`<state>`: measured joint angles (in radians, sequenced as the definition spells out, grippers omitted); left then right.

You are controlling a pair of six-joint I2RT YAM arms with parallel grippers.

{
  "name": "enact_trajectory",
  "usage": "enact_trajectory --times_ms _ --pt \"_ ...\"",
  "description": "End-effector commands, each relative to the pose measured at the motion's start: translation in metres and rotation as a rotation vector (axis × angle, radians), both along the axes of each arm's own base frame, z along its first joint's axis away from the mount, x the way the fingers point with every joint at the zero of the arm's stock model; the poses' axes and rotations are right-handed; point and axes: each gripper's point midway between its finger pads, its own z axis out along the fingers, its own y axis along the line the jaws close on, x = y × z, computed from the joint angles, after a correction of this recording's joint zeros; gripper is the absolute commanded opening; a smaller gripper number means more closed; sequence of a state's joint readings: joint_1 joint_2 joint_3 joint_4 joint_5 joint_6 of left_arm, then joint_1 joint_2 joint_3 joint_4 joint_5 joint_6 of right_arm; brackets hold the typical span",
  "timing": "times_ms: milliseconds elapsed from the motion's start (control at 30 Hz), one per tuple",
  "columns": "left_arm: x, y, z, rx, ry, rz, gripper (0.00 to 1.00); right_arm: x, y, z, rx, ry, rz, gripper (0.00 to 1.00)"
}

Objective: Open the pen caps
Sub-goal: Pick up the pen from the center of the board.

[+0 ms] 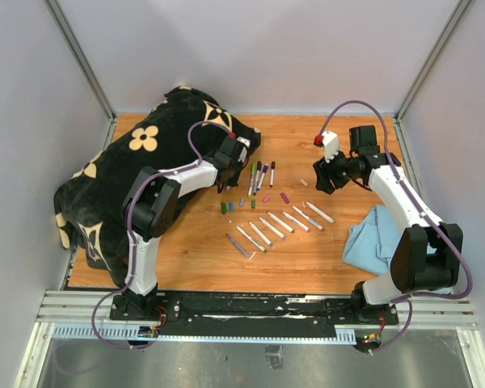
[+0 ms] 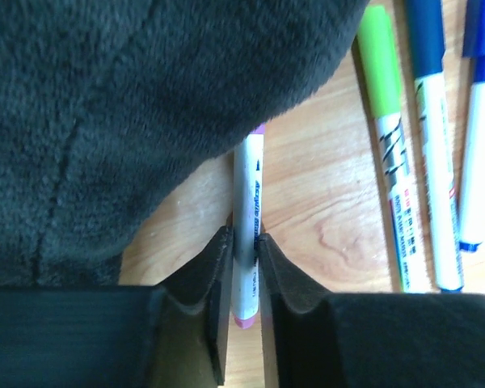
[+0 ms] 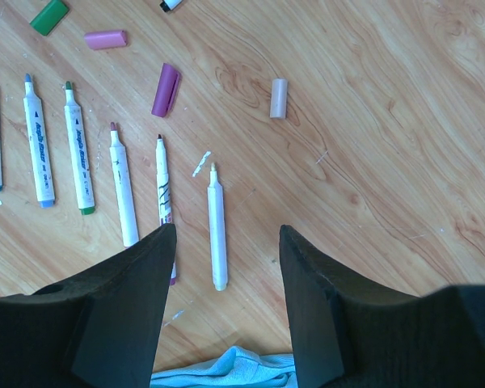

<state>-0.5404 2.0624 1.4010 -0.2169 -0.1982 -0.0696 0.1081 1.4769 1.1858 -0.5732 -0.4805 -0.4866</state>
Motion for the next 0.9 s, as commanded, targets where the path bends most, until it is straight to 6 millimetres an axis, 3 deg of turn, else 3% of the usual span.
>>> enact_trajectory --times_ms 0,200,367,467,667,867 --pt "-0.01 0.013 0.008 0.022 0.026 -0.016 0.24 -0.003 -0.001 -0.003 0.021 0.018 -0.008 0.55" --pt "0.002 0.009 0.001 0.009 0.063 -0.032 0.35 -0.005 0.0 -0.003 0.021 0.017 -0.005 0.55" --pt "0.006 0.009 -0.012 0.012 0.118 -0.046 0.34 -0.005 0.0 -0.003 0.021 0.016 -0.003 0.55" --pt "0.003 0.007 -0.016 0.007 0.143 -0.059 0.3 -0.005 0.001 -0.003 0.023 0.019 -0.001 0.55" --pt "0.002 0.004 -0.019 -0.003 0.166 -0.071 0.05 -0.009 0.008 0.004 0.063 0.018 0.02 0.55" --pt "0.017 -0.005 0.017 -0.063 0.079 -0.051 0.0 -0.02 0.029 0.015 0.147 0.013 0.093 0.55"
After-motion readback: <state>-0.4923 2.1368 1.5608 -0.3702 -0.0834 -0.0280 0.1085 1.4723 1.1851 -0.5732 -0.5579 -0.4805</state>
